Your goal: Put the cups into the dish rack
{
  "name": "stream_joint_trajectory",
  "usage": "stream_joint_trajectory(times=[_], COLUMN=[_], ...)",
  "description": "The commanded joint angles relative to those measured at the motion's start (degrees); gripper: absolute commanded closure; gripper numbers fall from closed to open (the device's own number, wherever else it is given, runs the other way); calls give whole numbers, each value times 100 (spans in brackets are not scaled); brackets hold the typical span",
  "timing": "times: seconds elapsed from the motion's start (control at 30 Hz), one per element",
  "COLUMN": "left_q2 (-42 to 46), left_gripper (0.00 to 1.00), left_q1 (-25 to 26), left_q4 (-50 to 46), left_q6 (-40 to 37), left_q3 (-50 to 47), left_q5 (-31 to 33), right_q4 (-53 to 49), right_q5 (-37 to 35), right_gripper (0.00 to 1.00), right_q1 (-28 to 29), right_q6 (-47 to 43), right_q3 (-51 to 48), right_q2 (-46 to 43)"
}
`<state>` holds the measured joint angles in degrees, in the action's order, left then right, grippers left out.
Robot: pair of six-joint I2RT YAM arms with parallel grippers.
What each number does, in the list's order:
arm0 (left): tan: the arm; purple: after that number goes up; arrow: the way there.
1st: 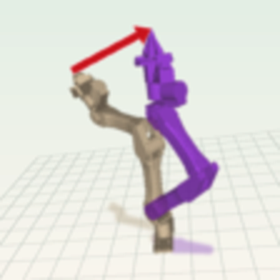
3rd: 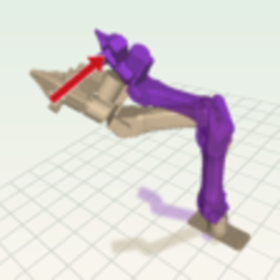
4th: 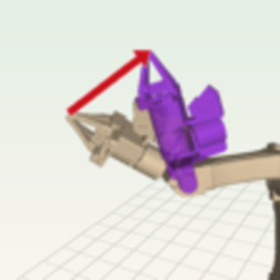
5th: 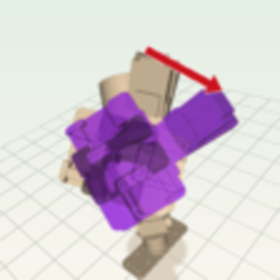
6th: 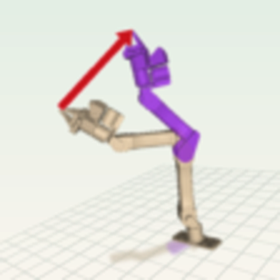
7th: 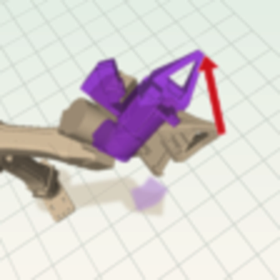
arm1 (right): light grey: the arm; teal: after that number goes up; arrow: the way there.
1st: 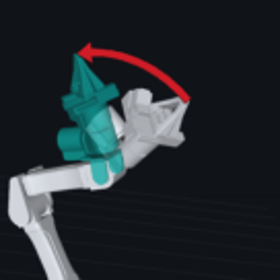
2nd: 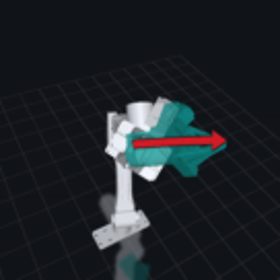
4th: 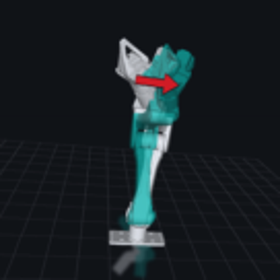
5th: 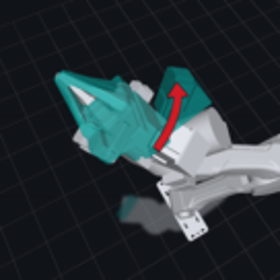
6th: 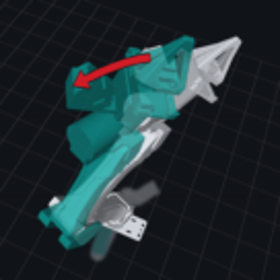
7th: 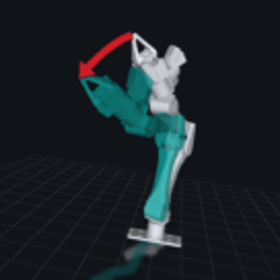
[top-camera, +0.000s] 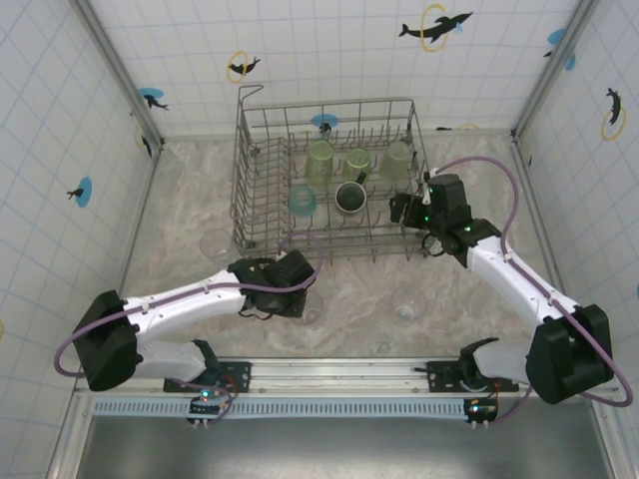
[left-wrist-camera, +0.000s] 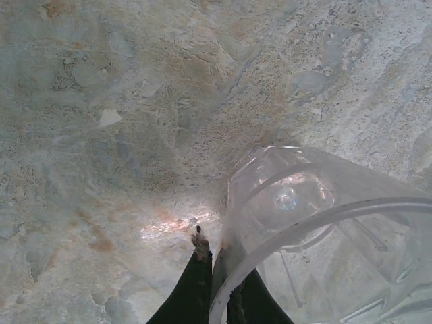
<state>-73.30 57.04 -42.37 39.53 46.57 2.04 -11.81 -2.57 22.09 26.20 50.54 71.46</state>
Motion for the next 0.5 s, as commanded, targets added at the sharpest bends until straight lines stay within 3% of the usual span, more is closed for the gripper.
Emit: stream_joint_trajectory(times=[0.0, 0.47], left_q2=[-27, -332], left_gripper=[100, 100], left_q1=[52, 56], left_q4=[-216, -657], left_q6=[93, -190], left_q3=[394, 2069], left_q5=[-85, -370], right_q4=[152, 59], right_q5=[71, 318], right_gripper=[0, 0], right_q1=[-51, -319], right_q6=[20, -88], right_q3=[-108, -104], right_q2=[-174, -315])
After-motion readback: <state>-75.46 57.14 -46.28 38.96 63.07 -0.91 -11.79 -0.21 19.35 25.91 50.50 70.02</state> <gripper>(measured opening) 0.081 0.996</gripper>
